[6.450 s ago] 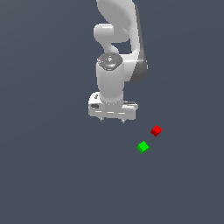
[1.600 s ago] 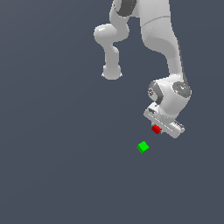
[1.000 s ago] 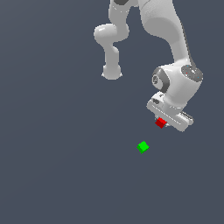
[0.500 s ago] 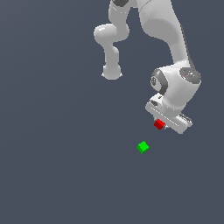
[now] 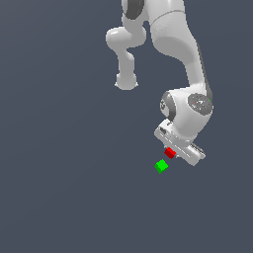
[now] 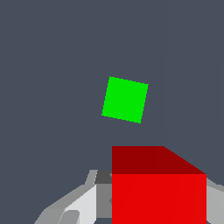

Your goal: Stack the red cube on top of the green cube.

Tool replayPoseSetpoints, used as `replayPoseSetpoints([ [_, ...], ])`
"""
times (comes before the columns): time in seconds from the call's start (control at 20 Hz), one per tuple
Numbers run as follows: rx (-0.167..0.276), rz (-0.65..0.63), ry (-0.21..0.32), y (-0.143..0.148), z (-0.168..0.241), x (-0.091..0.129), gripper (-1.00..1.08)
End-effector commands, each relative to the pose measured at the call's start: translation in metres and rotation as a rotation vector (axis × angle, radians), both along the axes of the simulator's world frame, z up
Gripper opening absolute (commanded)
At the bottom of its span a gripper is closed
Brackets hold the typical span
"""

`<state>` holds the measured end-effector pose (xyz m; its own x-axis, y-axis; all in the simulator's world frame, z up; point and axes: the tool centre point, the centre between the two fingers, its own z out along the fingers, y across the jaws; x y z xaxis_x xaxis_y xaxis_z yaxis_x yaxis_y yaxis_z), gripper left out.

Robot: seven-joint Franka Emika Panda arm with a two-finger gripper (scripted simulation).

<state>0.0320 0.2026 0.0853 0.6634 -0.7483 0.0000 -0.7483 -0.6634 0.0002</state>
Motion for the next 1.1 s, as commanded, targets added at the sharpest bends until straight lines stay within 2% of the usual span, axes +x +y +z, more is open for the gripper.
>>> replayPoseSetpoints([
  [0.0, 0.0, 0.0, -0.001, -0.013, -0.007, 0.014, -1.0],
  [0.3, 0.0, 0.0, 0.0, -0.031, -0.019, 0.033, -1.0],
  [0.65, 0.0, 0.0, 0.0, -0.037, -0.022, 0.041, -1.0],
  [0.7, 0.0, 0.0, 0.0, -0.037, -0.022, 0.041, 1.0],
  [1.05, 0.0, 0.0, 0.0, -0.037, -0.022, 0.041, 1.0],
])
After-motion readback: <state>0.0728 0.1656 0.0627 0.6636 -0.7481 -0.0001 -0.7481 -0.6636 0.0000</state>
